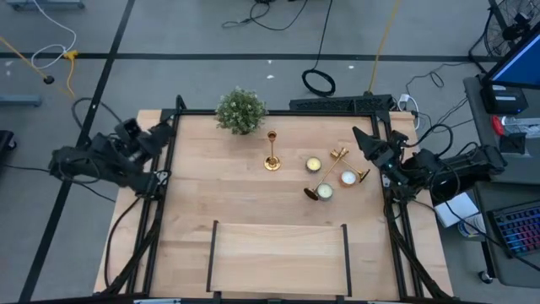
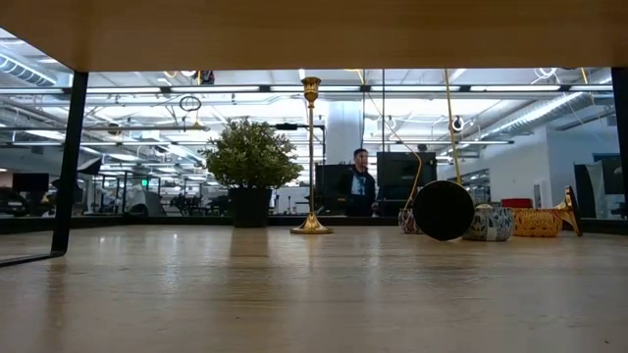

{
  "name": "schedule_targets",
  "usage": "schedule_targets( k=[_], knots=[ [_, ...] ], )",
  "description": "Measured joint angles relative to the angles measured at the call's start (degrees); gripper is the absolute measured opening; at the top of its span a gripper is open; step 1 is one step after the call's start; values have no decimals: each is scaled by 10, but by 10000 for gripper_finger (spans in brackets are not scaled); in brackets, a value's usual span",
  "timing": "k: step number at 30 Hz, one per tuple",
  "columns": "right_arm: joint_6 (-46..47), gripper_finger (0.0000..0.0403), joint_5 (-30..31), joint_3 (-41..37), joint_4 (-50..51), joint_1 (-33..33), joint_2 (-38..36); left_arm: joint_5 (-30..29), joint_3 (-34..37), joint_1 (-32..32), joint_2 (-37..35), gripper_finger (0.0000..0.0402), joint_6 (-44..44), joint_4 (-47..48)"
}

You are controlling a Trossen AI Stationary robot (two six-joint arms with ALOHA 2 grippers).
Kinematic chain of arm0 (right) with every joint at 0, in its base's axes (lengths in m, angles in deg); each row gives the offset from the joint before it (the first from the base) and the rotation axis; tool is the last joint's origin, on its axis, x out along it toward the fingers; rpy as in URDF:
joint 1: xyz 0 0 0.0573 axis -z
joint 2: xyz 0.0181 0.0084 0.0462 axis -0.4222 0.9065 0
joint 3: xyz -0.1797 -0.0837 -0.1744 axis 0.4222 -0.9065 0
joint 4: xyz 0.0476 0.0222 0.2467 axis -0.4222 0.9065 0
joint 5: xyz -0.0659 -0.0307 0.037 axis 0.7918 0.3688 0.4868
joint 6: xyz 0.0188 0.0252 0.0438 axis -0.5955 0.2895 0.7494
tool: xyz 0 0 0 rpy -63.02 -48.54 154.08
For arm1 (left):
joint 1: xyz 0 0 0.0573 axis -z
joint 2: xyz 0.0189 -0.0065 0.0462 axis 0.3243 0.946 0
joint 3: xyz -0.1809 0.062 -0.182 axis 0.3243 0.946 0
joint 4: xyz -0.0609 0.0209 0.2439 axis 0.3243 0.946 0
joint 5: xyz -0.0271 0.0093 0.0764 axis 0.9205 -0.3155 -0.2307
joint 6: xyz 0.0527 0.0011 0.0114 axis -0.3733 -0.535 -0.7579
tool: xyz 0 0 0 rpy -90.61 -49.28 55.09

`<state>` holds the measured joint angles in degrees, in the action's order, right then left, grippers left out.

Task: Pick & Place candle stick holders
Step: Put the left gold candle holder on the shelf

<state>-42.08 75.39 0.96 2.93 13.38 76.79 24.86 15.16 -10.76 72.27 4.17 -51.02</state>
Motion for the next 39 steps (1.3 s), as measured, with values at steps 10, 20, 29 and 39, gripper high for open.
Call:
schedule_targets(
  k=[10,20,29,39],
  knots=[
    [0,141,-14,0,60,-1,0,-15,-269,0,131,33,-44,533],
    [46,142,-54,0,191,0,0,-42,-357,-1,169,73,-20,783],
    [-18,142,-177,28,243,9,32,-71,-357,-40,202,203,53,873],
    [-54,201,-177,160,429,35,132,20,-357,-84,295,290,48,901]
  ],
)
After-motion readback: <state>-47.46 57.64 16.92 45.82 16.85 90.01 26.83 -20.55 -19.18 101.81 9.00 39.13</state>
